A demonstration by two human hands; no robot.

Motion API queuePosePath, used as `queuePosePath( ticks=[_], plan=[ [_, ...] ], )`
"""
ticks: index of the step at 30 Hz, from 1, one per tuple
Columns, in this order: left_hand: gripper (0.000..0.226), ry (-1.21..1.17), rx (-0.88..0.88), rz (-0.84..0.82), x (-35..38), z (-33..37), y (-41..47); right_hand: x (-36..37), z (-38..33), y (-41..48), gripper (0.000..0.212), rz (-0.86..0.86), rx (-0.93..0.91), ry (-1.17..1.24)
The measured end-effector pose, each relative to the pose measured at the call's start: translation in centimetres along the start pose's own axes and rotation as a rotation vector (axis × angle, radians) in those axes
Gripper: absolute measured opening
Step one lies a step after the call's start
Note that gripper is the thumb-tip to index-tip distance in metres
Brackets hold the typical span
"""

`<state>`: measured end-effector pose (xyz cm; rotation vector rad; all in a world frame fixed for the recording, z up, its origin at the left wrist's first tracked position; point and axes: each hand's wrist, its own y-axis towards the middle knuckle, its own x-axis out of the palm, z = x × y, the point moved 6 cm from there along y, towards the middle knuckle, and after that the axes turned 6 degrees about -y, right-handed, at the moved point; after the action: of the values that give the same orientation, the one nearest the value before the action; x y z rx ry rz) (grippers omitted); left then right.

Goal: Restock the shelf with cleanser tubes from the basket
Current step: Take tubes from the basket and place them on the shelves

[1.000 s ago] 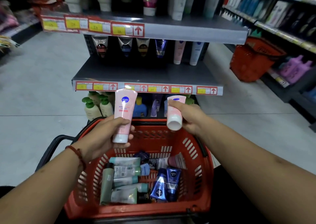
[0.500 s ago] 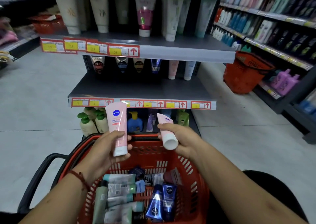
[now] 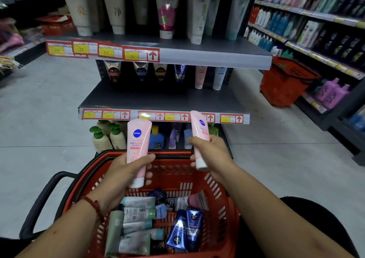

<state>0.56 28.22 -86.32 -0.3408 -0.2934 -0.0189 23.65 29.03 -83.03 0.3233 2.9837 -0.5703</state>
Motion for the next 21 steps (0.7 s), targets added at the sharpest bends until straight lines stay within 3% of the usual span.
queuePosePath(
  ticks=[5,10,17,21],
  plan=[
    [0.037,0.073,0.037,0.019,0.4,0.4,1.3,-1.4,-0.2,2.0,0.038,0.129,-0.099,-0.095],
    [0.034,0.161,0.106,-0.007,2.2,1.5,3.4,-3.0,-1.8,5.3,0.062,0.282,-0.202,-0.308],
    [0.016,0.185,0.183,-0.044,7.0,3.8,8.9,-4.3,-5.6,11.8,0.054,0.444,-0.305,-0.474],
    [0.030,0.196,0.193,-0.074,9.4,5.2,12.9,-4.7,-7.7,17.3,0.058,0.478,-0.337,-0.538]
  ],
)
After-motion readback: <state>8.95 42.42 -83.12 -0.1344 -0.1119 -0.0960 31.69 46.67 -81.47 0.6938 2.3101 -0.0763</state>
